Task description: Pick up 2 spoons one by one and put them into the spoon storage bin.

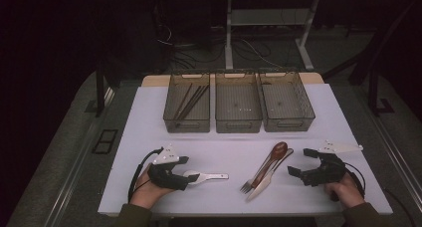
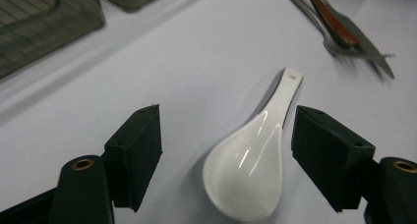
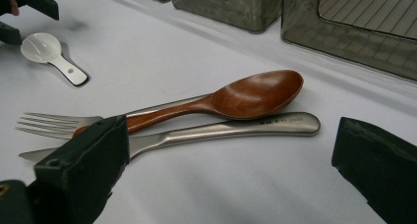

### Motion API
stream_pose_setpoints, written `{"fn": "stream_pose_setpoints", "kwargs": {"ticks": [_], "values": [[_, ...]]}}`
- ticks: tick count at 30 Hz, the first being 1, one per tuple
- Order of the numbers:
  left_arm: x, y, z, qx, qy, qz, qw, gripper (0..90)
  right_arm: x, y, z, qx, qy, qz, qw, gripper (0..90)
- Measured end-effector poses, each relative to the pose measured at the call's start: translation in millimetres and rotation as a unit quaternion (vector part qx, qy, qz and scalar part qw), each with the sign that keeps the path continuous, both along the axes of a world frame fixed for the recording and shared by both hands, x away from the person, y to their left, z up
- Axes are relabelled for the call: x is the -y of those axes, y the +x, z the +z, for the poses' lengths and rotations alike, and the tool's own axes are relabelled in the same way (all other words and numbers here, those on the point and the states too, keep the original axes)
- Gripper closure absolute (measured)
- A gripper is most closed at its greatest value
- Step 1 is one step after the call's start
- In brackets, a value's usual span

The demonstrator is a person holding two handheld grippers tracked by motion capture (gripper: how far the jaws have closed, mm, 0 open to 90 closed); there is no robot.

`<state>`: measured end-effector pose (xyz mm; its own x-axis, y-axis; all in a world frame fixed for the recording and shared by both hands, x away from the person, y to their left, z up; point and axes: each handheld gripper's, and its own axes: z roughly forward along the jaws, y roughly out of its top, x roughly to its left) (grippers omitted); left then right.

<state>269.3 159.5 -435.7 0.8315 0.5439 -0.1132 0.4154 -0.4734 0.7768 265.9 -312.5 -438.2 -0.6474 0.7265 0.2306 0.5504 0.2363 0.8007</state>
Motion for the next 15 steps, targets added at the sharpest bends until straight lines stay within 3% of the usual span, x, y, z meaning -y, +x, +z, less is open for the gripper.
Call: {"fn": "stream_pose_setpoints", "kwargs": {"ticks": [5,15], "values": [[1.1,1.1,-3.1,-0.012,0.004,-0.006,0.9999,28.2,1.2,0.6,-0.1,-0.001,0.0,-0.002,1.0,0.8],[3.4,2.7,-8.6,-0.025,0.046,-0.019,0.9984,30.7,1.0,0.4,-0.1,0.0,0.0,-0.002,1.0,0.8]]}}
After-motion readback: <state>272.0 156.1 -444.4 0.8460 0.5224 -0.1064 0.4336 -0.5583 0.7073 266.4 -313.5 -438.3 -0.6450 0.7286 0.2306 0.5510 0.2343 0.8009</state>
